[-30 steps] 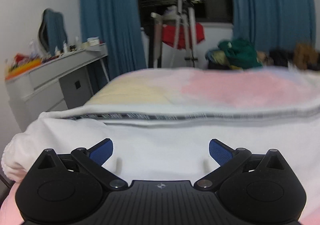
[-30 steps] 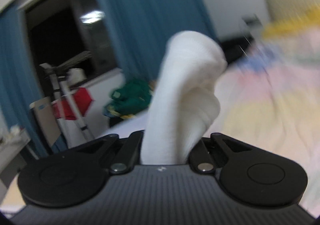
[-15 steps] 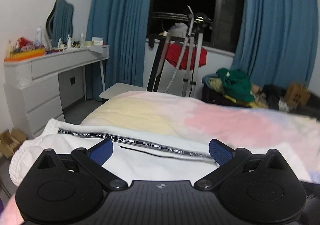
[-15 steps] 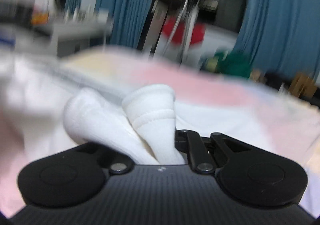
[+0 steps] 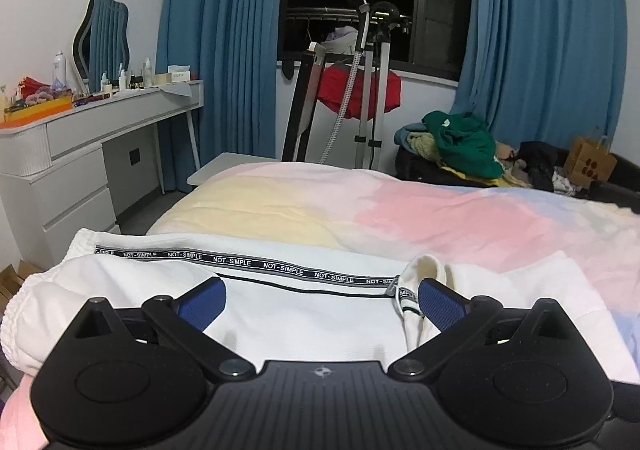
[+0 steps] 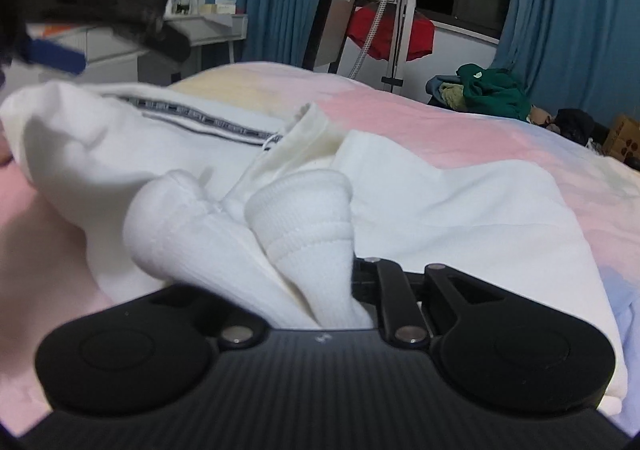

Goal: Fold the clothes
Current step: 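Lift the ribbed cuff with the right gripper and lay it onto the pants, then open the right gripper and raise both grippers above the pants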

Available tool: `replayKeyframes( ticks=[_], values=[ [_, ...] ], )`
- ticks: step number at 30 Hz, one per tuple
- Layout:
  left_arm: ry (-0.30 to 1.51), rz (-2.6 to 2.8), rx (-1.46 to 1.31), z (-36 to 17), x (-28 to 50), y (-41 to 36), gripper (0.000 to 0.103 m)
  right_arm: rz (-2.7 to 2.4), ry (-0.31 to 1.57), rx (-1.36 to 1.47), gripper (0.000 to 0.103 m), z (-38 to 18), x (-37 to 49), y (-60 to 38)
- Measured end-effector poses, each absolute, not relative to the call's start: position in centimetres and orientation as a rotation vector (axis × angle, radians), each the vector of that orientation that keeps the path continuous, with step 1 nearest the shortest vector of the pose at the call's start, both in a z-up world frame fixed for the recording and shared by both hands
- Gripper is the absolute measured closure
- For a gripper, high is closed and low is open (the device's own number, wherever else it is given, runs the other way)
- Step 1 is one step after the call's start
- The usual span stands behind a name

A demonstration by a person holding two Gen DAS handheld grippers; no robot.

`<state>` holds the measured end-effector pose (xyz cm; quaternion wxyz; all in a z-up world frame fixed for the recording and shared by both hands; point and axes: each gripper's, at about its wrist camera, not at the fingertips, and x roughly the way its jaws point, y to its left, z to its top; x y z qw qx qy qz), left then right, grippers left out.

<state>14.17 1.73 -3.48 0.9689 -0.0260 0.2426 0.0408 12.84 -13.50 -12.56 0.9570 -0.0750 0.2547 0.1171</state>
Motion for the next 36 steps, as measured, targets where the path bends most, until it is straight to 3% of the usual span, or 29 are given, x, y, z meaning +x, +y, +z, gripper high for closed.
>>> replayKeyframes(
  ticks=[5,7,21,34,36],
  values=[
    [0.491,0.071,-0.025,-3.8,14.2,1.2,0.000,0.326,0.567,-0.063,0.043,-11.2,11.7,-13.7],
    [0.485,0.070,-0.034,-3.6,14.0,1.5,0.000,0.348,0.581,-0.031,0.032,-10.5,10.8,-14.0],
    [0.352,0.128,-0.058,-2.7,6.8,2.4,0.000,0.230,0.472,0.180,0.032,-4.9,4.2,-19.6],
    [0.581,0.227,-0.174,-4.3,7.1,6.2,0.000,0.095,0.414,0.265,0.032,-4.5,4.2,-23.8],
    [0.625,0.244,-0.235,-5.0,7.6,7.4,0.000,0.085,0.416,0.283,0.028,-4.6,4.2,-24.2]
  ],
)
